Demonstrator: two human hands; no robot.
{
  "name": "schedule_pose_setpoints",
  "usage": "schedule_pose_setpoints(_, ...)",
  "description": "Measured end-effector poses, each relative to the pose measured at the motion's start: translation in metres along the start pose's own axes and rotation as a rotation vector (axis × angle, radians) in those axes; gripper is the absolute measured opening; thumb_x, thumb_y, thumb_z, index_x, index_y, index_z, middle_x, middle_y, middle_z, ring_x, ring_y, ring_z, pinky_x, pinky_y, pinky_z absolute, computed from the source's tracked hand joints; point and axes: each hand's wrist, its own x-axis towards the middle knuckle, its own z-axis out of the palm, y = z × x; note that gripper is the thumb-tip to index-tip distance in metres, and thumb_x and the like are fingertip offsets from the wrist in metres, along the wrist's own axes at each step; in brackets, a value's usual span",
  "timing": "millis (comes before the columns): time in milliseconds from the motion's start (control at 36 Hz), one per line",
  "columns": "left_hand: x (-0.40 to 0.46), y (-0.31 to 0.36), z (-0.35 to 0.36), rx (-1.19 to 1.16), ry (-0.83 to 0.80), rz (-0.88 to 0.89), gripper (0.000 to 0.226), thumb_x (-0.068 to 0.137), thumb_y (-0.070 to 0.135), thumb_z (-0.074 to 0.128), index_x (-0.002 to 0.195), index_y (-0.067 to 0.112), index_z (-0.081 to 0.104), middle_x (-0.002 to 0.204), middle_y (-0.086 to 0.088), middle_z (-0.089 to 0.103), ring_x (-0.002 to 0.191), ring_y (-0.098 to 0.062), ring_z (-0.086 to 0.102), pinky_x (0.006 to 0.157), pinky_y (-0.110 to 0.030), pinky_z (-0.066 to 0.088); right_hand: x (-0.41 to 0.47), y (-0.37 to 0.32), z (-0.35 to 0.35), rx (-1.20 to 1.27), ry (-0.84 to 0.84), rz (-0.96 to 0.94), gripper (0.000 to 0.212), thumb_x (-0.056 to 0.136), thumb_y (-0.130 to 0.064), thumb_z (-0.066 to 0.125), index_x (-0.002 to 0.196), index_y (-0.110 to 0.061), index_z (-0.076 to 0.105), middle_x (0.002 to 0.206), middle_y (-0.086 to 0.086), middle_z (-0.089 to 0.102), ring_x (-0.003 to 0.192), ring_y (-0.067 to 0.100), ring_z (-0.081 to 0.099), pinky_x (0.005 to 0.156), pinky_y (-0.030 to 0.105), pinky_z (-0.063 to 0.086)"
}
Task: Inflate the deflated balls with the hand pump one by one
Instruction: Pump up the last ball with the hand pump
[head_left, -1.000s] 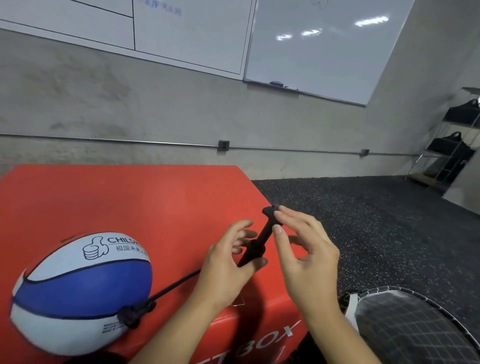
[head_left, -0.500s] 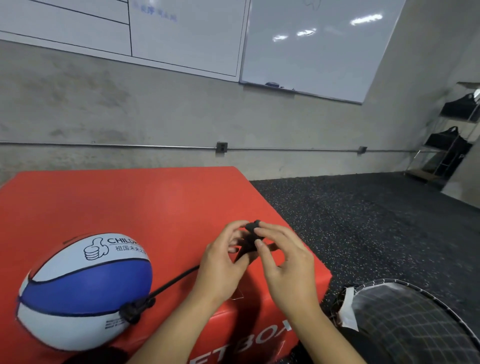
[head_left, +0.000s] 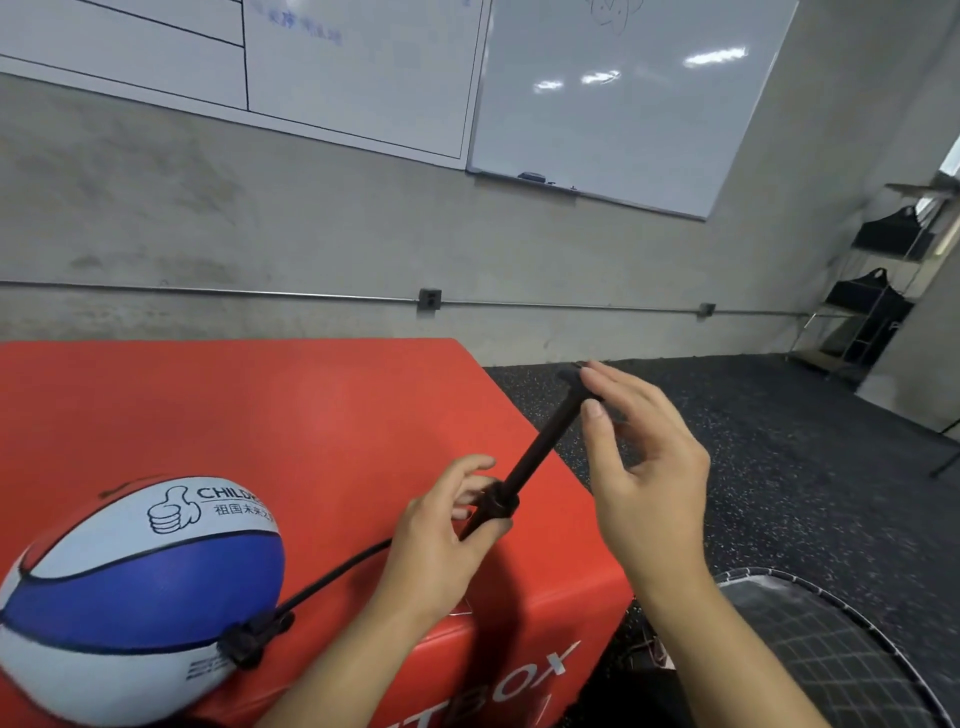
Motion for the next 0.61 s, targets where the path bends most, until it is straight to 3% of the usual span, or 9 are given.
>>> schedule_pose_setpoints(167,0.004,-0.005,0.001,-0.003,0.005,0.000,0.060,0.080,0.010,0.088,0.128,0.034,0.061,0.110,0.023,0.074,0.106,-0.005,0.070,0.090,-0.020,0.050,-0.015,0.007,0.015,0.004,-0.036,0.022,0.028,0.100,-0.006,0.067,0.121,-0.020,0.077,0.124,-0.010,0.070,0.122,0.016,0.066,0.092,0.042,0.058)
schedule_pose_setpoints(389,0.005,-0.005,0.001,-0.032,0.018,0.012,0.068,0.078,0.019,0.090,0.135,0.034,0.056,0.115,0.016,0.074,0.110,-0.009,0.070,0.094,-0.030,0.053,-0.043,0.023,0.031,0.019,-0.104,0.047,0.030,0.101,-0.011,0.067,0.124,-0.028,0.076,0.126,-0.019,0.067,0.124,0.019,0.065,0.091,0.048,0.058)
schedule_pose_setpoints(611,-0.001,-0.004,-0.002,-0.004,0.024,0.002,0.065,0.083,0.014,0.087,0.137,0.032,0.055,0.115,0.017,0.074,0.110,-0.006,0.070,0.095,-0.027,0.053,-0.062,0.033,0.031,0.015,-0.188,0.109,0.031,0.097,-0.006,0.071,0.121,-0.025,0.077,0.125,-0.015,0.069,0.121,0.014,0.066,0.085,0.033,0.060)
